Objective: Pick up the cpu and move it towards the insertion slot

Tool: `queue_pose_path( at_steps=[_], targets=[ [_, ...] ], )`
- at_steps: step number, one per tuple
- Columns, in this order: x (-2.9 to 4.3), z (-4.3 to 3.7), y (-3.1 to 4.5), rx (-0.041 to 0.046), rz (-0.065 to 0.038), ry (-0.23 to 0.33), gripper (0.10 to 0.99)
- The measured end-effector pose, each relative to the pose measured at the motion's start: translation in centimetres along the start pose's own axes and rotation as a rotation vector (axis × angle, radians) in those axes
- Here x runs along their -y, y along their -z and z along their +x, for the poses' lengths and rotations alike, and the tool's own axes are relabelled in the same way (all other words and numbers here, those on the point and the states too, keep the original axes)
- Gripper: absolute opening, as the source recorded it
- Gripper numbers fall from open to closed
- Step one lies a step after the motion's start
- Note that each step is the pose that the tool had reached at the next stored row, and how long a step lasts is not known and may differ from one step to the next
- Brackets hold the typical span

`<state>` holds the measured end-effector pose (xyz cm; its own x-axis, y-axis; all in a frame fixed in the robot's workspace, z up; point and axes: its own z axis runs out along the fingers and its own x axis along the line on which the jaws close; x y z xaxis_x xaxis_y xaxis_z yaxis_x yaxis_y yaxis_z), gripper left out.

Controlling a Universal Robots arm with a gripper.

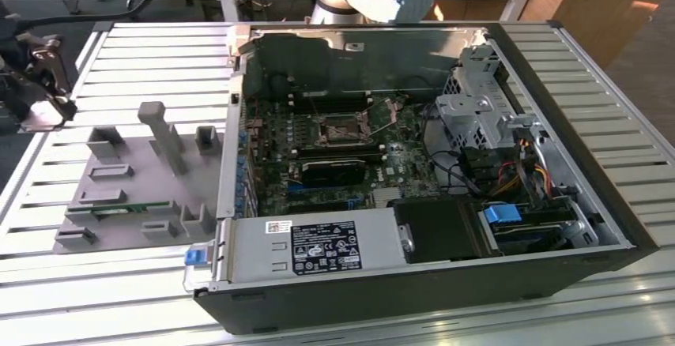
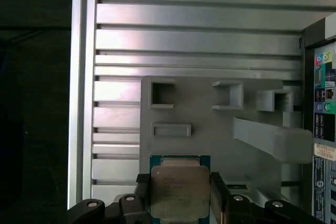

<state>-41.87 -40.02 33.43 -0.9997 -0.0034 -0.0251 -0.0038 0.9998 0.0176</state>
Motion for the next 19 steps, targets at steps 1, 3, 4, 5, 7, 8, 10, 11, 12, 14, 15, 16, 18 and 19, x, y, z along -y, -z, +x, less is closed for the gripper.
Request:
queue_pose_path(
  at_steps=[1, 3, 4, 5, 7, 8, 10, 11, 12, 14, 15, 16, 18, 19],
  targets=[
    [-0.01, -0.01, 0.4, 0.0001, 0.0, 0.0, 0.537],
    [-0.02, -0.03, 1.19, 0.0003, 0.0, 0.0, 0.537],
    [-0.03, -0.04, 1.58, 0.0004, 0.0, 0.0, 0.537],
    [-0.03, -0.05, 1.98, 0.0004, 0.0, 0.0, 0.537],
    [-0.05, -0.07, 2.76, 0.0007, 0.0, 0.0, 0.537],
    [-0.06, -0.08, 3.18, 0.0008, 0.0, 0.0, 0.537],
    [-0.07, -0.1, 3.93, 0.0011, 0.0, 0.0, 0.537],
    [-0.07, -0.11, 4.28, 0.0011, 0.0, 0.0, 0.537],
    [-0.08, -0.12, 4.62, 0.0014, 0.0, 0.0, 0.537],
    [-0.09, -0.13, 5.27, 0.0015, 0.0, 0.0, 0.537],
    [-0.1, -0.14, 5.59, 0.0017, 0.0, 0.0, 0.537],
    [-0.1, -0.15, 5.9, 0.0018, 0.0, 0.0, 0.537],
    [-0.11, -0.16, 6.41, 0.002, 0.0, 0.0, 0.537],
    [-0.12, -0.16, 6.63, 0.0021, 0.0, 0.0, 0.537]
  ],
)
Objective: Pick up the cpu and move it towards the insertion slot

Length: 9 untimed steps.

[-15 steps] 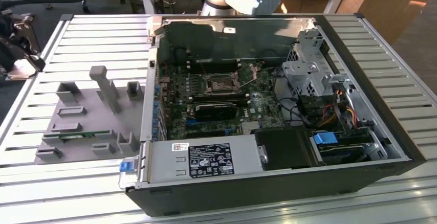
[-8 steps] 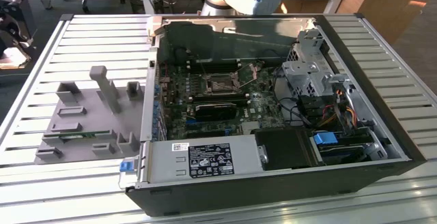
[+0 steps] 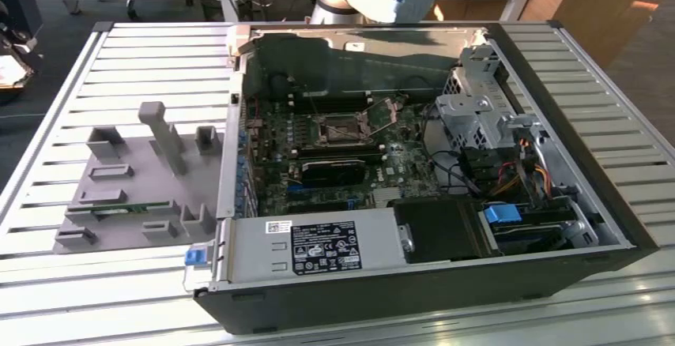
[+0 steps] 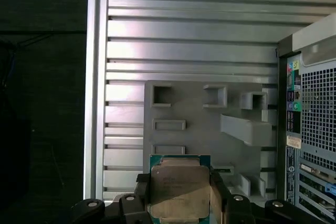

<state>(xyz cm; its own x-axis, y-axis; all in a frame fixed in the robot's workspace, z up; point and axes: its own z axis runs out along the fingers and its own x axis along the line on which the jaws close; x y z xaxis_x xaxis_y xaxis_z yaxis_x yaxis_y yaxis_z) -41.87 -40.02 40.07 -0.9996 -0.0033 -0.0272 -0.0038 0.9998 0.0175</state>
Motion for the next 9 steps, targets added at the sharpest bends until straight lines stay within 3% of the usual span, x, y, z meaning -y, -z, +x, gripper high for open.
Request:
queue_pose_path(
  at_steps=[9],
  targets=[
    [-0.01, -0.18, 0.3, -0.0002, 0.0, 0.0, 0.537]
  ],
)
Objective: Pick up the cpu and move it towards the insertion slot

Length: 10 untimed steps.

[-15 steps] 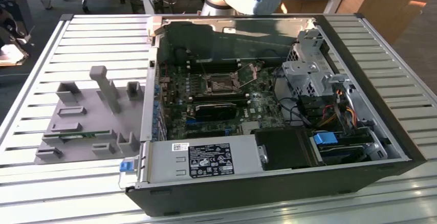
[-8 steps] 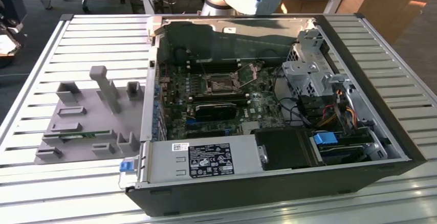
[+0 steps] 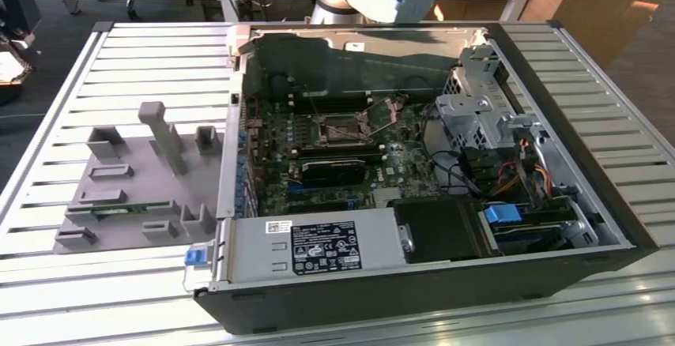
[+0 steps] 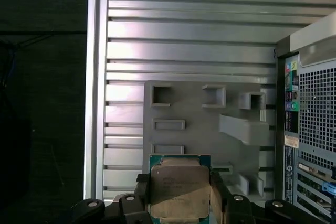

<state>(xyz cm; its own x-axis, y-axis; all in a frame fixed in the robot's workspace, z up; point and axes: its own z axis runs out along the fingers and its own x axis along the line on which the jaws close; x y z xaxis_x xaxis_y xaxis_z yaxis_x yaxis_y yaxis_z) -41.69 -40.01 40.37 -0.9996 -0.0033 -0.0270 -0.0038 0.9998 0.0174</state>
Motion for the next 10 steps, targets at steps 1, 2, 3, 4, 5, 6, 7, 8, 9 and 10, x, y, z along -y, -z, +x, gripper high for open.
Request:
queue_pose_path(
  at_steps=[1, 2, 3, 4, 5, 6, 7, 8, 9, 10],
  targets=[
    [0.0, -0.13, -0.02, 0.0003, 0.0, 0.0, 0.537],
    [0.01, -0.28, -0.02, 0.0002, 0.0, 0.0, 0.537],
    [0.01, -0.44, -0.02, 0.0001, 0.0, 0.0, 0.537],
    [0.01, -0.63, -0.02, 0.0001, 0.0, 0.0, 0.537],
    [0.01, -0.84, -0.03, 0.0002, 0.0, 0.0, 0.537],
    [0.01, -1.07, -0.04, 0.0002, 0.0, 0.0, 0.537],
    [0.01, -1.31, -0.05, 0.0002, 0.0, 0.0, 0.537],
    [0.01, -1.55, -0.06, 0.0002, 0.0, 0.0, 0.537],
    [0.02, -1.8, -0.06, 0.0003, 0.0, 0.0, 0.537],
    [0.01, -2.06, -0.07, 0.0002, 0.0, 0.0, 0.537]
  ],
)
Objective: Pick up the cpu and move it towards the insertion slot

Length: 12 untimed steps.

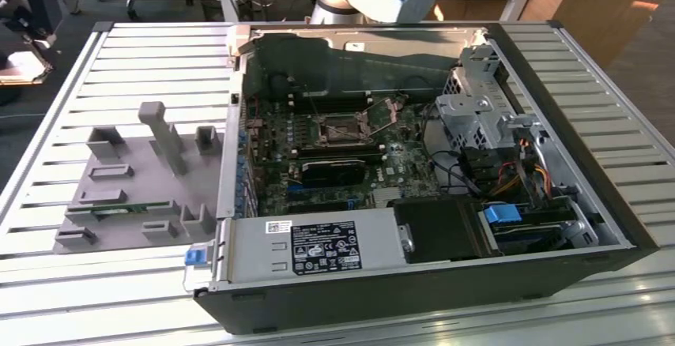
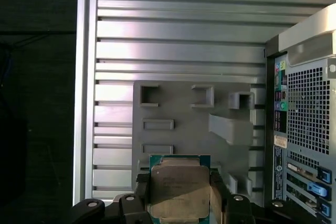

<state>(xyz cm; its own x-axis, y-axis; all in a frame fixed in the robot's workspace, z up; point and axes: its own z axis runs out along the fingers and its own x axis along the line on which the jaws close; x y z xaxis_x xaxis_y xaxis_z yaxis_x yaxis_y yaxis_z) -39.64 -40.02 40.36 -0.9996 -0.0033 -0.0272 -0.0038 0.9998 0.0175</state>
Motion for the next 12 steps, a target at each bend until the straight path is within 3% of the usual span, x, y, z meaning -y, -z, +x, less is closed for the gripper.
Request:
queue_pose_path(
  at_steps=[12],
  targets=[
    [0.01, -3.71, -0.1, -0.0002, 0.0, 0.0, 0.537]
  ],
)
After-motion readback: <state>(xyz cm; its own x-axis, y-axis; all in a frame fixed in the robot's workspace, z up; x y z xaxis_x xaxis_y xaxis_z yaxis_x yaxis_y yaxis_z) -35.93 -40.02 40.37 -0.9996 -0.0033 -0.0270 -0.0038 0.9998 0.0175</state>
